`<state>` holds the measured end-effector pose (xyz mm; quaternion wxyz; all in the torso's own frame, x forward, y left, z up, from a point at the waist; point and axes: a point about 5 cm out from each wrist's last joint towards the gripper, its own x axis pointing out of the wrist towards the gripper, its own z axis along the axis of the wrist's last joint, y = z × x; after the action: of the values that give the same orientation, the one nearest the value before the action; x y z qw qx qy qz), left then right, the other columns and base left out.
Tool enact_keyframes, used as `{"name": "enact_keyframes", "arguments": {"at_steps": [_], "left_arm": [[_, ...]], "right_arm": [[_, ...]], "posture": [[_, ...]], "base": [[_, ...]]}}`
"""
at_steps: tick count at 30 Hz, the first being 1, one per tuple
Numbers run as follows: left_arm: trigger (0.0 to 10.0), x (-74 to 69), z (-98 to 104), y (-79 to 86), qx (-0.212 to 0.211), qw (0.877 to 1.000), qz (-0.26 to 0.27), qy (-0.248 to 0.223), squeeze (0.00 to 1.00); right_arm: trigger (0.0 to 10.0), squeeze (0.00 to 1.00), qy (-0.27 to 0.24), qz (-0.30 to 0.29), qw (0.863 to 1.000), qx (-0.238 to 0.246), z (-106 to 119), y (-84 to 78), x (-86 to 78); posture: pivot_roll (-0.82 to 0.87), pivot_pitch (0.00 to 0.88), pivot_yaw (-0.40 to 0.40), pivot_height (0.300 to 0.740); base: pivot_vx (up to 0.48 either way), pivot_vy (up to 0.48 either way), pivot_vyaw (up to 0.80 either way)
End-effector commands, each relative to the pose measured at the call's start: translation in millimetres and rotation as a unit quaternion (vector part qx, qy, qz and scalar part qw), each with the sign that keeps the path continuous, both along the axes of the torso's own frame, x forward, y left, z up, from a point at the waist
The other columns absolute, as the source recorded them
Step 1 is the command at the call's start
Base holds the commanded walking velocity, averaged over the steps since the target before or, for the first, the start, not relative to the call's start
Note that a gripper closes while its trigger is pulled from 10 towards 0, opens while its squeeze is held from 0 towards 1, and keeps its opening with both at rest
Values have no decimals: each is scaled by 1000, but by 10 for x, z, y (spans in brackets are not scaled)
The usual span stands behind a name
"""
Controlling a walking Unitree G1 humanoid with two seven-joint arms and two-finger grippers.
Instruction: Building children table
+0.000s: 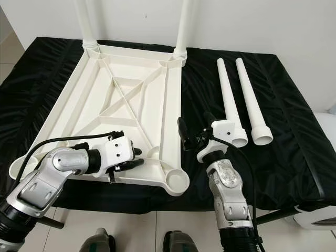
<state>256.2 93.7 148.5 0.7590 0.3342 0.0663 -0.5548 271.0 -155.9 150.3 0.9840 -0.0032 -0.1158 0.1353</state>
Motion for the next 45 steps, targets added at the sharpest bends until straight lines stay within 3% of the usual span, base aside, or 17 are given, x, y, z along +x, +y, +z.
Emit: {"name": "enact_keyframes", "arguments": {"at_steps": [1,4,9,23,32,34,35,37,38,42,45], "left_arm": [[10000,17,-37,9,23,1000,-1,-7,0],[10000,77,-75,28,48,998,10,-32,0],[10000,129,-85,29,54,997,22,-44,0],[10000,421,-10,-111,19,993,81,-84,0],[10000,417,14,-108,20,994,71,-84,0],[10000,368,74,-86,7,996,56,-75,0],[10000,234,259,-37,-45,998,13,-51,0],[10000,193,322,-25,-65,997,-1,-46,0],[10000,193,322,-25,-65,997,-1,-46,0],[10000,211,617,12,-196,980,24,-3,0],[10000,270,631,26,-214,975,54,7,0]], "right_arm": [[10000,0,4,-7,1000,-3,-23,-33,-9],[10000,0,4,-8,1000,-3,-23,-33,-12],[10000,0,4,-9,1000,-2,-22,-30,-14],[10000,0,2,-16,1000,1,-13,-26,-6],[10000,0,-1,-20,1000,4,-1,-28,2],[10000,0,-2,-22,1000,5,8,-39,17],[10000,0,-7,-46,999,4,25,-105,99],[10000,0,-8,-57,998,2,28,-129,129],[10000,0,-8,-57,998,2,28,-129,129],[10000,0,-5,-128,992,-11,18,-291,309],[10000,0,-3,-148,989,-9,38,-344,371]], "posture": [[10,67,-42,740],[8,69,-40,740],[6,69,-39,740],[-1,68,-32,740],[-6,65,-28,740],[-1,63,-31,740],[16,60,-41,740],[16,60,-41,740],[16,60,-41,740],[32,51,-52,740],[36,49,-54,740]], "base": [[0,0,0],[0,0,0],[0,0,0],[0,0,0],[0,0,0],[0,0,0],[0,0,0],[0,0,0],[0,0,0],[0,0,0],[0,0,0]]}}
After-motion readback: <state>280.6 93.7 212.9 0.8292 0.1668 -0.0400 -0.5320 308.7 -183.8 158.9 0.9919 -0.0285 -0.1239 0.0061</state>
